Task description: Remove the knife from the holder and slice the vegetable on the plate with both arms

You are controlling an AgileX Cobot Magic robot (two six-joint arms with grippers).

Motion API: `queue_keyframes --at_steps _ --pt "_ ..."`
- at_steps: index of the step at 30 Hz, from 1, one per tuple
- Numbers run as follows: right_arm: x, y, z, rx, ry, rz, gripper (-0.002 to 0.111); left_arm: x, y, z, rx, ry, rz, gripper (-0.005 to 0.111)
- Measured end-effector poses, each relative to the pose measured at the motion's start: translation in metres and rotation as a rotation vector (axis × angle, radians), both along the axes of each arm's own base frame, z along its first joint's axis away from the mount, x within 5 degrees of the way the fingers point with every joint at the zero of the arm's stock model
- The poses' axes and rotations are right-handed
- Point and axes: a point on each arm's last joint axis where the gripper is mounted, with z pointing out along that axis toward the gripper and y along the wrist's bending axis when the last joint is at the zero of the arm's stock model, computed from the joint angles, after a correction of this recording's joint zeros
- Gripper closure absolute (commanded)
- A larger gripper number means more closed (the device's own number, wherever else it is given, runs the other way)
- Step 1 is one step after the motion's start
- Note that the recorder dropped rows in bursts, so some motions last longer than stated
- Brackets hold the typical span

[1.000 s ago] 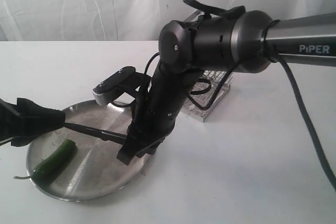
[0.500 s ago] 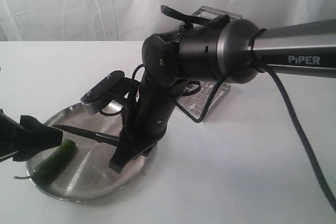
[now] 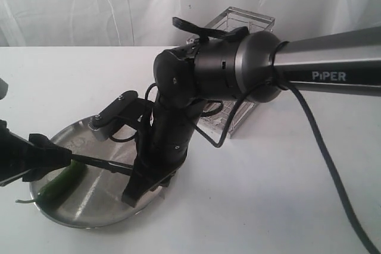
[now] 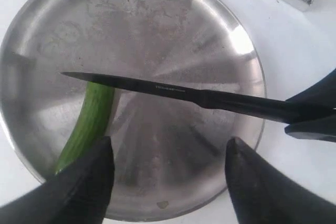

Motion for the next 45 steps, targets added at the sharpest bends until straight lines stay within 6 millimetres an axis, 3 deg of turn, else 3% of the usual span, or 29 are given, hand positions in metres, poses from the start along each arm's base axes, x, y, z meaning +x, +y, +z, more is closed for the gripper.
queue_keyframes --at_steps 13,17,20,22,28,32,37,45 --pt "0.001 0.001 -0.004 -0.006 0.008 -0.006 0.108 0.002 0.001 -0.001 0.003 -0.007 0.012 0.044" --pt "0.001 0.001 -0.004 -0.005 0.011 -0.015 0.108 0.011 0.001 -0.009 -0.011 0.015 0.059 0.064" --pt "0.001 0.001 -0.004 -0.005 0.011 -0.017 0.108 0.019 0.003 -0.016 -0.004 0.027 0.100 0.094" --pt "0.001 0.001 -0.004 -0.004 0.010 -0.018 0.108 0.025 0.003 -0.019 0.003 0.031 0.110 0.107" --pt "0.001 0.001 -0.004 -0.004 0.010 -0.018 0.108 0.052 -0.002 -0.007 -0.004 0.008 0.110 0.107" --pt "0.001 0.001 -0.004 -0.004 0.010 -0.018 0.108 0.065 -0.005 -0.016 0.011 0.050 0.094 0.107" --pt "0.001 0.001 -0.004 -0.004 0.010 -0.018 0.108 0.068 -0.005 -0.026 0.024 0.086 0.090 0.107" --pt "0.001 0.001 -0.004 -0.003 0.009 -0.018 0.108 0.068 -0.005 -0.026 0.025 0.081 0.093 0.107"
